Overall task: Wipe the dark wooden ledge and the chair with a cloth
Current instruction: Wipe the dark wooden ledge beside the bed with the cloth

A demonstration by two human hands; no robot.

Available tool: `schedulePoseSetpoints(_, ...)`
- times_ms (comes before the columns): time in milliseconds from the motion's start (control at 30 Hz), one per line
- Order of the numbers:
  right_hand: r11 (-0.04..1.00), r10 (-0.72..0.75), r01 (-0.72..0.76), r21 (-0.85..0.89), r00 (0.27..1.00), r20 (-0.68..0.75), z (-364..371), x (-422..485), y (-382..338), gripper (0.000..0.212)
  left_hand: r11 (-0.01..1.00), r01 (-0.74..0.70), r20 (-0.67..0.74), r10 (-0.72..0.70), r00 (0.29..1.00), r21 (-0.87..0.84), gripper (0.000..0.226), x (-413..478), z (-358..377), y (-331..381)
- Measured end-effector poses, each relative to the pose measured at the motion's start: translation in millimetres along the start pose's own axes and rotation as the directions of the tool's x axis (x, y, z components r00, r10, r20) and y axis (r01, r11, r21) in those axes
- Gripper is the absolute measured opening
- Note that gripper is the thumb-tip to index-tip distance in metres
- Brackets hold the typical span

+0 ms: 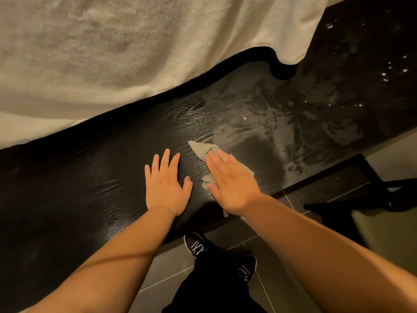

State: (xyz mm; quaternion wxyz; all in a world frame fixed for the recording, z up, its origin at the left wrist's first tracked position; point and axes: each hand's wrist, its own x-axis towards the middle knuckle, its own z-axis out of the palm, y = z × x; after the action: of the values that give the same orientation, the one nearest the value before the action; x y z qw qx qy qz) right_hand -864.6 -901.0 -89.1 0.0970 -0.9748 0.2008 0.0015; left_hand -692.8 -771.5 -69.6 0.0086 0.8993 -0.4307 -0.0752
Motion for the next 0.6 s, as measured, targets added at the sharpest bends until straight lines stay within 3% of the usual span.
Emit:
schedulePoseSetpoints(67, 0.999, 0.036, -0.035, -0.015, 0.999, 0.01, -7, 1, 29, 0.072, 1.0, -0.003, 0.008, 0.003, 1.0, 0.0, 0.074, 0, 0, 0)
schedulePoseSetpoints(167, 0.961, 0.276, -0.276, -0.025, 0.961, 0.015, -22, 5, 75, 0.073, 1.0, 0.003, 0.001, -0.003, 1.0, -0.011, 0.074, 0, 0, 0)
schedulePoseSetpoints(267, 0.917, 0.399, -0.399, -0.015, 0.917, -0.017, -29, 14, 69, 0.073, 1.0, 0.001, 0.001, -0.001, 1.0, -0.021, 0.074, 1, 1, -1)
schedulePoseSetpoints(367, 0.979, 0.201, -0.201, -0.015, 0.979, -0.033, -19, 19, 20, 0.073, 0.999, -0.001, 0.008, 0.001, 1.0, -0.036, 0.075, 1, 1, -2)
schedulePoseSetpoints(467, 1.0, -0.03, 0.03, -0.008, 0.998, 0.052, -8, 18, 2, 0.073, 0.999, 0.003, 0.002, -0.003, 1.0, -0.048, 0.076, 2, 1, -2)
schedulePoseSetpoints(533, 0.999, -0.038, 0.039, -0.012, 0.998, 0.053, -14, 21, 24, 0.071, 0.999, 0.001, 0.006, -0.001, 1.0, -0.05, 0.076, 1, 2, -3)
schedulePoseSetpoints(600, 0.994, 0.105, -0.105, -0.007, 0.994, 0.011, -24, 25, 57, 0.067, 0.998, 0.001, 0.013, 0.0, 1.0, -0.064, 0.076, 1, 1, -3)
